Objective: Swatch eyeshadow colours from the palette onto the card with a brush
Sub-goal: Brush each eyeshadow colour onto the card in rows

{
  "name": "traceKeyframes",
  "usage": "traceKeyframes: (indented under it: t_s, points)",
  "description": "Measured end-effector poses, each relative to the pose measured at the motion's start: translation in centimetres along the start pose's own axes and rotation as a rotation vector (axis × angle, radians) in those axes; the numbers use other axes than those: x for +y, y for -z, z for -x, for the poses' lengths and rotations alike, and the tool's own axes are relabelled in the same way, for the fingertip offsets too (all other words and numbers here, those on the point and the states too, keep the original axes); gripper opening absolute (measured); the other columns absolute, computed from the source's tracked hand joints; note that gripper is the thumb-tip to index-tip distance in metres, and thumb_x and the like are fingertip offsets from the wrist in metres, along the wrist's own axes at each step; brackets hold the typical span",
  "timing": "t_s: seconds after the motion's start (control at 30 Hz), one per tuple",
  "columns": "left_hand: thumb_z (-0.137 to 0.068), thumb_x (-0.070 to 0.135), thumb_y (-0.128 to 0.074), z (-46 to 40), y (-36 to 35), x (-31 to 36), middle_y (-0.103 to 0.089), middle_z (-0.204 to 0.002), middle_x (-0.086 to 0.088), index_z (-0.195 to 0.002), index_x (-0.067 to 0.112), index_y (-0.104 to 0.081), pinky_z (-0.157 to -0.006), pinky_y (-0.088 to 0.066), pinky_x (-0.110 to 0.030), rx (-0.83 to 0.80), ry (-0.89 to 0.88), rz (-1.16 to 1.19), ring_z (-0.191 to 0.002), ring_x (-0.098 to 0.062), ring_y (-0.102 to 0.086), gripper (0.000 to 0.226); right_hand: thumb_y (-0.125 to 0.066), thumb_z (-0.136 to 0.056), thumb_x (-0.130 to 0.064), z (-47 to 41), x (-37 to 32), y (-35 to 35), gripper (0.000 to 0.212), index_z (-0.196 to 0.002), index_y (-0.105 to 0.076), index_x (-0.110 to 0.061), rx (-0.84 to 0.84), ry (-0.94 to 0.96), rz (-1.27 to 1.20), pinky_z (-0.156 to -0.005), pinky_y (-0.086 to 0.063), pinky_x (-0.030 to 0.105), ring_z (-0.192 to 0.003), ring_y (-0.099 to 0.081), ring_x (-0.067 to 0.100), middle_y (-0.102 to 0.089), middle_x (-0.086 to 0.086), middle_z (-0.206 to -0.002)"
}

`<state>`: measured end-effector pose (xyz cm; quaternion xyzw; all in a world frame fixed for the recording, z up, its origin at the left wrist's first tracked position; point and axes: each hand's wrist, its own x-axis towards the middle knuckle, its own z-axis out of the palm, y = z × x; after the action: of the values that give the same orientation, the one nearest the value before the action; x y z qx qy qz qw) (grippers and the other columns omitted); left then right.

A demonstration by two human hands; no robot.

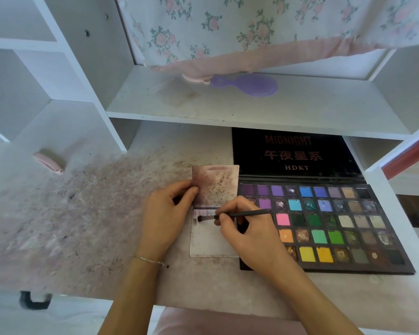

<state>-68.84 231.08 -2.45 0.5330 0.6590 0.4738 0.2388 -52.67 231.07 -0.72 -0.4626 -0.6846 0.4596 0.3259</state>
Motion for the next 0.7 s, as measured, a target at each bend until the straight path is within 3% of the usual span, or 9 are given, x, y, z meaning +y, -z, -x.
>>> traceKeyframes:
  t_s: [0.13,0.4,0.57,0.7]
  points:
    - [-0.084,0.014,-0.062,0.02,-0.02,-0.05,-0.065,-0.08,0.019,-0.095,0.019,-0.071,-0.076,-0.053,-0.028,0.011,-0.001,-0.016,-0.077,0.0,-0.064,0.015,-0.057,-0.084,-0.013,-0.05,-0.2,-0.12,0.019,-0.074,-0.056,-0.029,-0.019,0.002,0.023,-0.059,-0.045,0.014,-0.069,-0.055,0.0,-0.062,-0.007,-0.072]
    - [-0.084,0.014,-0.062,-0.09,-0.08,-0.07,-0.062,-0.08,0.024,-0.097,0.02,-0.071,-0.075,-0.052,-0.019,0.006,-0.004,-0.029,-0.079,0.006,-0.062,0.016,-0.057,-0.084,-0.012,-0.02,-0.27,-0.06,0.02,-0.074,-0.055,-0.03,-0.04,0.0,0.027,-0.065,-0.046,0.012,-0.074,-0.055,-0.001,-0.062,-0.007,-0.074]
    - [-0.084,0.013,-0.062,0.03,0.04,-0.03,-0.06,-0.077,0.031,-0.092,0.032,-0.065,-0.072,-0.048,-0.009,0.0,-0.029,-0.019,-0.076,0.011,-0.06,0.021,-0.057,-0.084,-0.012,-0.13,-0.23,-0.12,0.023,-0.073,-0.054,-0.032,-0.038,0.002,0.031,-0.067,-0.046,0.012,-0.077,-0.056,0.001,-0.062,-0.008,-0.075]
    - [-0.084,0.012,-0.062,-0.01,-0.02,-0.12,-0.059,-0.077,0.032,-0.094,0.026,-0.068,-0.07,-0.046,-0.007,0.006,-0.025,-0.021,-0.075,0.013,-0.059,0.018,-0.057,-0.084,-0.012,-0.04,-0.19,-0.09,0.024,-0.073,-0.053,-0.033,-0.041,0.011,0.029,-0.068,-0.047,0.013,-0.077,-0.057,0.002,-0.063,-0.007,-0.076]
